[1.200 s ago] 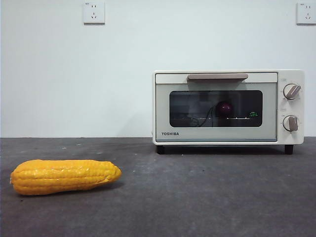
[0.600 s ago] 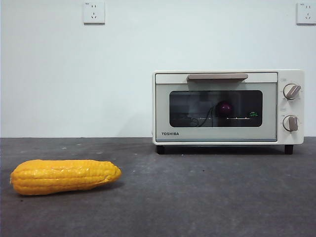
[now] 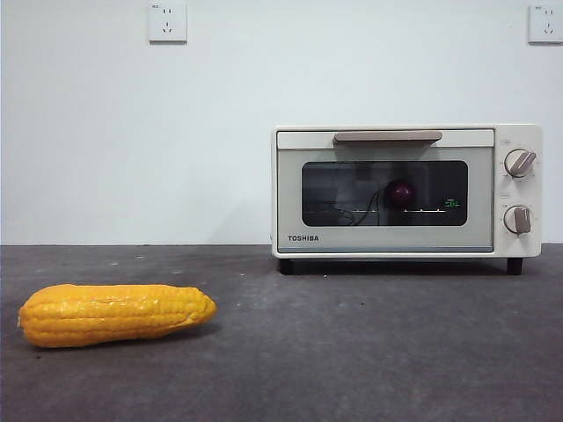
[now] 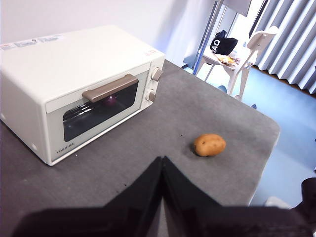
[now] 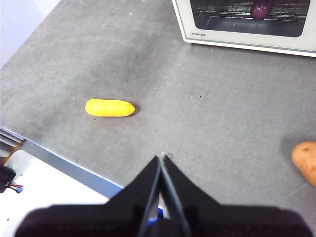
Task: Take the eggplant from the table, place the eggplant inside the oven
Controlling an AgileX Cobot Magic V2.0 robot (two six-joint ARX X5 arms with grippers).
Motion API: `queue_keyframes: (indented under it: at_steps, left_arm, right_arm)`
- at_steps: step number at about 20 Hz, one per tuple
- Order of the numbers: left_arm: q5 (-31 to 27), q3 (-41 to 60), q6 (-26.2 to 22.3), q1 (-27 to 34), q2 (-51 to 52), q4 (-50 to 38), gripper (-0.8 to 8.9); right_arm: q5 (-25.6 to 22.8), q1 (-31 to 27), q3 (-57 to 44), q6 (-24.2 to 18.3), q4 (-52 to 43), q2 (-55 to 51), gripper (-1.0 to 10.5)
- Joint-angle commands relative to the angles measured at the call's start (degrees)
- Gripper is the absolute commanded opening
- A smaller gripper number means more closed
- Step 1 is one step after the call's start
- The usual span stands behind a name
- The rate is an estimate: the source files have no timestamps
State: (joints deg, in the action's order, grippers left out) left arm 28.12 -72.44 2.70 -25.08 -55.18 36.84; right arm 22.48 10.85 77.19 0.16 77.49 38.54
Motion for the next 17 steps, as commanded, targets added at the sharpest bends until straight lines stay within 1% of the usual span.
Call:
queue_keyframes:
  at_steps: [1,4,6,7,8,11,13,17]
  left_arm:
    - [-2.0,-0.1,-4.0,0.6,-0.1,-0.5,-0.04]
    - [-8.7,-0.1,-9.5,0.9,0.1,-0.5,-0.04]
    - [-15.1,-0.1,-14.4,3.5,1.6,-0.5,-0.04]
    - [-16.4,-0.1,-16.4,5.3,2.6,-0.5,-0.04]
    - [-16.0,-0.1,-18.1,7.3,3.9,-0.5,-0.04]
    - [-15.7,-0.1,-19.1,13.4,8.7,-0.5,-0.04]
    - [-15.7,-0.1,-21.0,17.3,12.3,-0.5,-0.04]
    - [-15.7,0.9,-24.6,22.8,19.6,-0.5,-0.04]
  right_arm:
    - [-0.1,0.1,0.1,-0.4,1.3,-0.1,0.0]
    - [-0.1,0.1,0.1,-0.4,1.3,-0.1,0.0]
    - [-0.1,0.1,0.1,-0.4,1.4,-0.1,0.0]
    - [-0.1,0.1,0.1,-0.4,1.3,-0.1,0.0]
    - [-0.1,0.1,0.1,-0.4,1.4,-0.1,0.0]
    - [-0.1,0.1,0.1,-0.4,1.4,-0.1,0.0]
    - [-0.1,0.1,0.1,-0.4,1.4,0.0,0.0]
    - [-0.1,0.1,0.1,-0.4,1.3,0.4,0.0]
